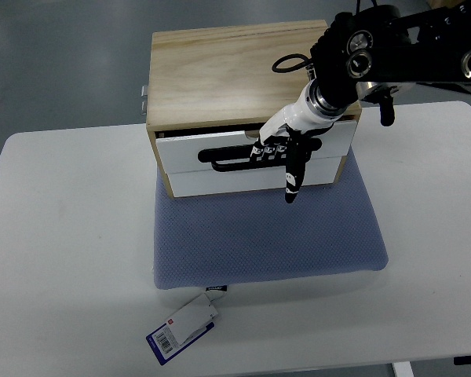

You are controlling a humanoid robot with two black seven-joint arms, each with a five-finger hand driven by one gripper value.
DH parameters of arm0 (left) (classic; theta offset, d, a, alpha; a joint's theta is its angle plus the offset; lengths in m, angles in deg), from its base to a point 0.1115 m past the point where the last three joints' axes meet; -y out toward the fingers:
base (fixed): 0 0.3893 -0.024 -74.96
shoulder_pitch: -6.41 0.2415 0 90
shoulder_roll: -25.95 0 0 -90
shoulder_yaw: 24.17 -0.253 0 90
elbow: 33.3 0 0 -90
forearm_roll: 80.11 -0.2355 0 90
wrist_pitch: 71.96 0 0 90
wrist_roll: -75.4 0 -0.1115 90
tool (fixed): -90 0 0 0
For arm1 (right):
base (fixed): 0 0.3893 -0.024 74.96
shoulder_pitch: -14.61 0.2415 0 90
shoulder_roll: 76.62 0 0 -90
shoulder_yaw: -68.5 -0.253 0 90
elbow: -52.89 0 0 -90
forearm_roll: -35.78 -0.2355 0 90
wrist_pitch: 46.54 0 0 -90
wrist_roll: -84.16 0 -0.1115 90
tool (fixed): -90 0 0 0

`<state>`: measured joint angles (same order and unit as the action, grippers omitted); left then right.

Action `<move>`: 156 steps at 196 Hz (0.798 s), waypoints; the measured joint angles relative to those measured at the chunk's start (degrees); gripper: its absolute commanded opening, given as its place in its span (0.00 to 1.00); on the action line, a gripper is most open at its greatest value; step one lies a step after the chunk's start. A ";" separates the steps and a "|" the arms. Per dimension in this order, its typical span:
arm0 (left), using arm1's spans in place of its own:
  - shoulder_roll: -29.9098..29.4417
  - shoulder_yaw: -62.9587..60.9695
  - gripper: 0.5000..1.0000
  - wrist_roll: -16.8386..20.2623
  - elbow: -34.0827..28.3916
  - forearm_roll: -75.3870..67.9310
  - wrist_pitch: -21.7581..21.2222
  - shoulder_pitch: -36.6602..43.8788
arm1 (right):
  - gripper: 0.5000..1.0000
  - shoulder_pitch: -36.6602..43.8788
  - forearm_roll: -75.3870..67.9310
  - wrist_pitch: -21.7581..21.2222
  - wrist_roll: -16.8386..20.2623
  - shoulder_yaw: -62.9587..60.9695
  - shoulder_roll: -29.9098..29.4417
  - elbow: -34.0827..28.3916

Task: Open wood drawer with right hand
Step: 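Pull the handle with the right hand toward the robot, sliding drawer out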

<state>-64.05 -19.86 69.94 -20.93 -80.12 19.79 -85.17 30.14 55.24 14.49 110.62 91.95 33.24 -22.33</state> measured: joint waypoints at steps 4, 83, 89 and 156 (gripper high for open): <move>0.00 0.00 1.00 0.00 -0.03 0.00 0.00 0.00 | 0.87 0.00 -0.01 -0.21 0.00 -0.03 0.04 -0.03; 0.00 0.17 1.00 0.02 -0.24 0.00 0.01 0.00 | 0.87 0.95 -2.64 -5.87 -0.29 -0.59 2.63 -2.01; 0.00 0.17 1.00 0.02 -0.25 0.00 0.01 0.00 | 0.87 1.14 -2.93 -5.96 -0.32 -0.64 2.98 -2.47; 0.00 0.16 1.00 0.02 -0.33 0.00 -0.09 0.00 | 0.87 2.38 -4.23 -6.02 -0.63 -0.78 6.06 -6.26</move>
<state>-64.05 -19.70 69.96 -21.26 -80.12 19.71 -85.17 32.52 51.01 8.47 109.99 91.18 39.30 -28.59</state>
